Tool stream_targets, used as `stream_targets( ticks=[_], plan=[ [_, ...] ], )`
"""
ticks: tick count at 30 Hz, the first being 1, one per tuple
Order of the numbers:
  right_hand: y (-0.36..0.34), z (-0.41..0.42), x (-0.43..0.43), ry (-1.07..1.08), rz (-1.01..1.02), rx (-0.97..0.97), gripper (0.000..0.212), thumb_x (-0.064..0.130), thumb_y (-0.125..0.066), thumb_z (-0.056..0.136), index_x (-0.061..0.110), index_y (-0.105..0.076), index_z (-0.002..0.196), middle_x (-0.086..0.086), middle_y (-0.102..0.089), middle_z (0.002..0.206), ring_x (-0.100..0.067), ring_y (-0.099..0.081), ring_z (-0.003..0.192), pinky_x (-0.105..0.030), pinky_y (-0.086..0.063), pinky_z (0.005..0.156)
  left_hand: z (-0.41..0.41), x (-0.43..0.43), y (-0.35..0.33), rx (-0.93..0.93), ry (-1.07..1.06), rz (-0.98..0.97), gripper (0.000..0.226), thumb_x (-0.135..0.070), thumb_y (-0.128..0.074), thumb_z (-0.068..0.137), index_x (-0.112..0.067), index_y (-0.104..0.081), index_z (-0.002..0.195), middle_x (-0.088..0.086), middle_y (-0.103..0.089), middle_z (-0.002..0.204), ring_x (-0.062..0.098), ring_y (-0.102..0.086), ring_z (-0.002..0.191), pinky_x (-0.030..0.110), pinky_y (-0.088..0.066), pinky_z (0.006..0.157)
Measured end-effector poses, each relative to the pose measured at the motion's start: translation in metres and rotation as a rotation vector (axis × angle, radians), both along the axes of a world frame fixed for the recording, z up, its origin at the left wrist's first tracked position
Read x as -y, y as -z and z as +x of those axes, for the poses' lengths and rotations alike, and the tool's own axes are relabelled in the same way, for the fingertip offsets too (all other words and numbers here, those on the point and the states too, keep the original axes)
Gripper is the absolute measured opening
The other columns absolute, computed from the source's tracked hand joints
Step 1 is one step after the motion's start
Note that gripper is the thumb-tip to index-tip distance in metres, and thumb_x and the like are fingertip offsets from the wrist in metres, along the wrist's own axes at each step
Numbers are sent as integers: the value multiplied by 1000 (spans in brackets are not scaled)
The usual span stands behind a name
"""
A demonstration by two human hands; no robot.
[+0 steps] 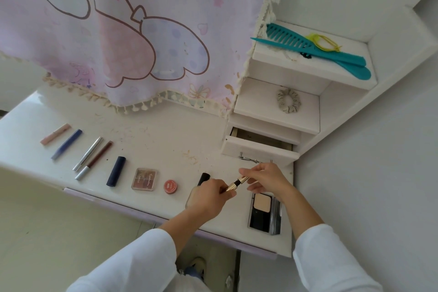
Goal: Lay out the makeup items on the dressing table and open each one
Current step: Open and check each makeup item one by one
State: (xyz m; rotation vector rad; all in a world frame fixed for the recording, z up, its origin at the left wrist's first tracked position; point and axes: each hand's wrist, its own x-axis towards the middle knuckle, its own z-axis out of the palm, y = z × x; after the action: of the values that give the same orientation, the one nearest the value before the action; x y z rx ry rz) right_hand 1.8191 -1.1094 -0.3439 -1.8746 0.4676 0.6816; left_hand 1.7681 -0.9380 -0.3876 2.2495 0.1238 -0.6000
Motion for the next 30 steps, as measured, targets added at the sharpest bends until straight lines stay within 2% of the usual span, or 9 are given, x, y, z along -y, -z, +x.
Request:
stream_targets(
  ticks=[3,11,17,20,22,24,26,28,30],
  plan=[
    [4,0,0,22,-6,31,33,21,-79,77,-3,-67,96,-12,-71,77,-16,-67,61,-24,-58,61,0,0,1,-14,-10,5,31,-51,-55,87,-25,-55,71,-4,-49,60,17,-45,56,30,-36,55],
    [17,0,-6,123,62,27,7,2,-64,84,3,-66,91,-15,-71,85,-20,-67,75,-26,-58,70,-1,7,0,-65,6,143,38,-62,-55,81,-25,-63,75,-4,-58,62,17,-54,58,33,-47,58],
    [28,6,-7,168,42,17,5,2,-67,82,4,-66,87,-15,-70,84,-20,-66,74,-27,-58,70,1,11,-6,-120,0,100,35,-47,-57,88,-14,-67,89,-5,-49,59,7,-40,49,19,-29,44],
    [33,10,-6,170,-20,39,7,7,-70,82,10,-65,78,-11,-70,79,-17,-65,71,-22,-57,65,3,15,-9,-128,16,119,26,-45,-56,90,-20,-60,84,-7,-44,56,5,-37,47,17,-26,42],
    [37,14,-4,137,-52,31,7,9,-72,81,8,-66,82,-10,-70,78,-16,-65,68,-21,-56,61,4,19,-7,-161,13,131,25,-42,-56,90,-20,-57,78,-7,-43,55,6,-37,47,18,-27,43],
    [42,17,-4,99,-79,16,13,10,-73,80,5,-65,89,-11,-70,81,-16,-65,66,-21,-56,60,6,23,-1,-195,-7,94,25,-39,-59,88,-18,-56,76,-5,-48,60,8,-41,49,20,-33,47],
    [46,19,-4,97,-104,8,18,10,-74,80,7,-62,93,-13,-70,84,-16,-66,66,-22,-56,60,9,27,4,-205,-36,59,21,-38,-63,86,-18,-61,88,-2,-61,76,12,-54,61,24,-42,55],
    [48,22,-3,100,-123,4,18,10,-73,80,8,-61,93,-12,-70,82,-16,-66,64,-22,-55,58,11,30,7,-206,-60,69,27,-39,-65,84,-17,-61,100,1,-66,91,15,-61,74,27,-49,61],
    [51,24,-3,92,-142,-5,17,10,-73,80,8,-61,93,-10,-69,77,-15,-65,61,-21,-54,55,13,33,9,-205,-76,78,29,-39,-66,83,-15,-60,99,0,-64,89,16,-60,75,28,-48,63]
  ],
)
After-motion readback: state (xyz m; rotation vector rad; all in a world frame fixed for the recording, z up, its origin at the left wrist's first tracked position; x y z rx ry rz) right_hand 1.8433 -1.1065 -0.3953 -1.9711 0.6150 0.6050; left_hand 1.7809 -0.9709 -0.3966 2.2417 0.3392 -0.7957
